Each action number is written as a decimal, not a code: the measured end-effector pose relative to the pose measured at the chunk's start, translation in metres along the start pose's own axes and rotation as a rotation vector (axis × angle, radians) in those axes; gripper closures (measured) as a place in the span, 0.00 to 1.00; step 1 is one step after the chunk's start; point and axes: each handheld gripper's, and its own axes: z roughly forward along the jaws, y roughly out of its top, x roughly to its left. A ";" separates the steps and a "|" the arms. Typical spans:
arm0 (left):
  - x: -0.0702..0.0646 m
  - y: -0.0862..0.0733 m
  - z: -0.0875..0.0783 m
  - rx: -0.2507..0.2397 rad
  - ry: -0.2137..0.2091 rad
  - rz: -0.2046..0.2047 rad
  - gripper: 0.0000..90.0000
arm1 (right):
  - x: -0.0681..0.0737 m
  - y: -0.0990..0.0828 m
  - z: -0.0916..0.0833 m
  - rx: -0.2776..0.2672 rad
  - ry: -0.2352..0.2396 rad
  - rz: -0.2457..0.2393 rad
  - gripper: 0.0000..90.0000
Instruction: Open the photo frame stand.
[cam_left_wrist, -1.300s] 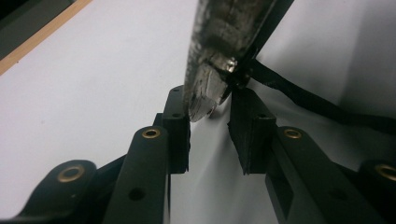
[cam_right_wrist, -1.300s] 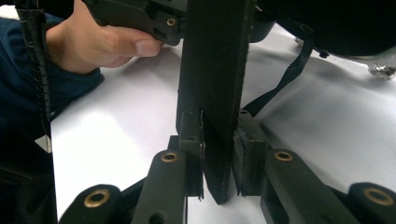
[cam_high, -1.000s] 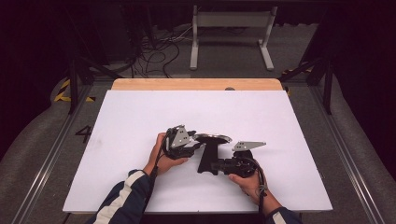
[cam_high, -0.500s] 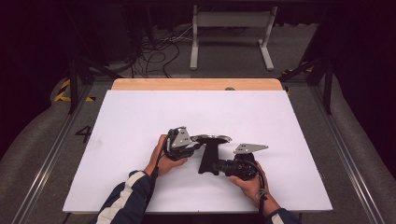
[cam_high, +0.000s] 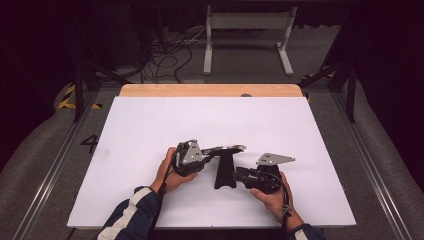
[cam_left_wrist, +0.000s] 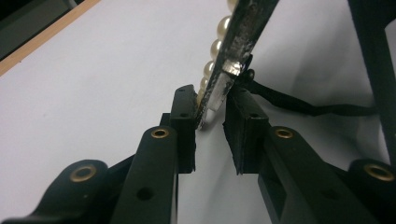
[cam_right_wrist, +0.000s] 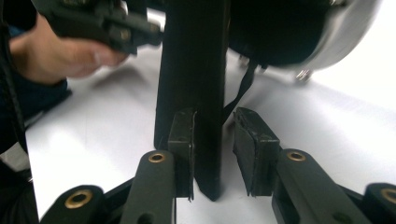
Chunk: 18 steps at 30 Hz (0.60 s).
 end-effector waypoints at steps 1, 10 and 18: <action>0.000 0.000 0.000 0.000 0.000 0.004 0.81 | 0.000 0.000 0.000 0.000 0.000 0.000 0.79; -0.001 0.008 -0.008 -0.032 -0.005 0.043 0.78 | 0.025 0.009 -0.017 -0.074 -0.068 -0.194 1.00; 0.001 0.006 -0.002 -0.013 -0.017 0.027 0.74 | 0.043 0.008 -0.010 -0.093 -0.114 -0.244 1.00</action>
